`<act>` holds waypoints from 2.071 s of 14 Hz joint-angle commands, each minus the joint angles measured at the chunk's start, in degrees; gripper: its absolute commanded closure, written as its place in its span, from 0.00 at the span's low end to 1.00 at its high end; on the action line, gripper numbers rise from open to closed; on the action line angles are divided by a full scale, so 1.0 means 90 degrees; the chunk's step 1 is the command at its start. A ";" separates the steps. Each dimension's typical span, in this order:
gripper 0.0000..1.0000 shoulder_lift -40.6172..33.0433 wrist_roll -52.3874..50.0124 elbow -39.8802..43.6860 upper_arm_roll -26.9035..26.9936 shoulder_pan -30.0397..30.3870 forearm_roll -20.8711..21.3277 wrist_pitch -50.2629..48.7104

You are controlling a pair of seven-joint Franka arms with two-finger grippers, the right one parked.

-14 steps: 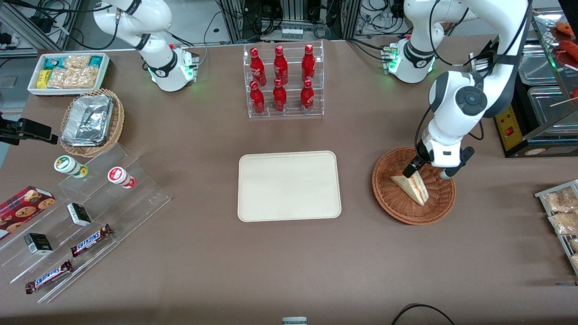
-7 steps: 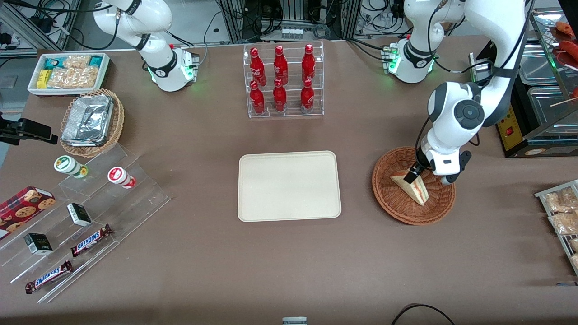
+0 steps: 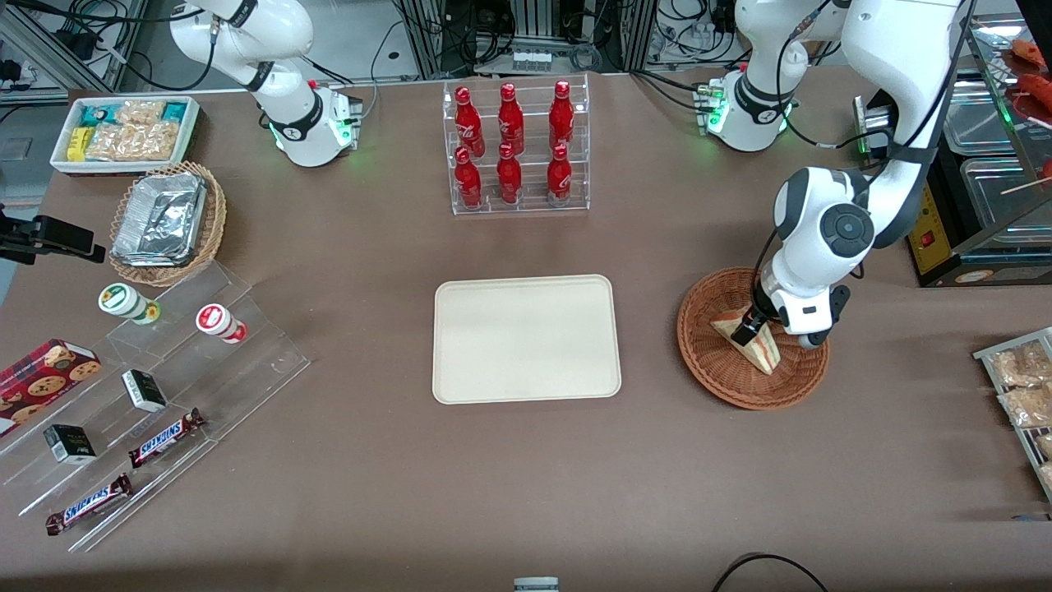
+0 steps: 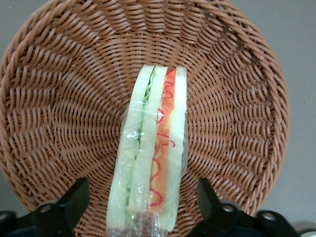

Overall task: Place sandwich from basket to tray
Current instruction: 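Lower the open left gripper around the sandwich and close it, then lift the sandwich with the left gripper and carry it over the tray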

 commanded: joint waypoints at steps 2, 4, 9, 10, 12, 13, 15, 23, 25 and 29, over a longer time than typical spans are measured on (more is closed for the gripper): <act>1.00 0.0085 -0.0137 0.0088 -0.0009 -0.0010 0.0019 0.0034; 1.00 0.0036 0.0029 0.0127 -0.0009 -0.0011 0.0078 -0.0025; 1.00 0.0133 0.0927 0.1890 -0.0038 -0.0098 0.0088 -0.2655; 1.00 0.0250 0.1064 0.2311 -0.0067 -0.0108 0.0088 -0.3087; 1.00 0.0436 0.1366 0.2908 -0.0077 -0.0370 0.0088 -0.3694; 1.00 0.0523 0.1445 0.3056 -0.0077 -0.0488 0.0088 -0.3755; 1.00 0.0796 0.1620 0.3436 -0.0077 -0.0907 0.0088 -0.3765; 1.00 0.2154 0.1828 0.4854 -0.0097 -0.2382 0.0039 -0.3697; 1.00 0.2466 0.1525 0.5164 -0.0097 -0.2714 0.0059 -0.3571; 1.00 0.3315 0.0589 0.6151 -0.0078 -0.3437 0.0078 -0.3492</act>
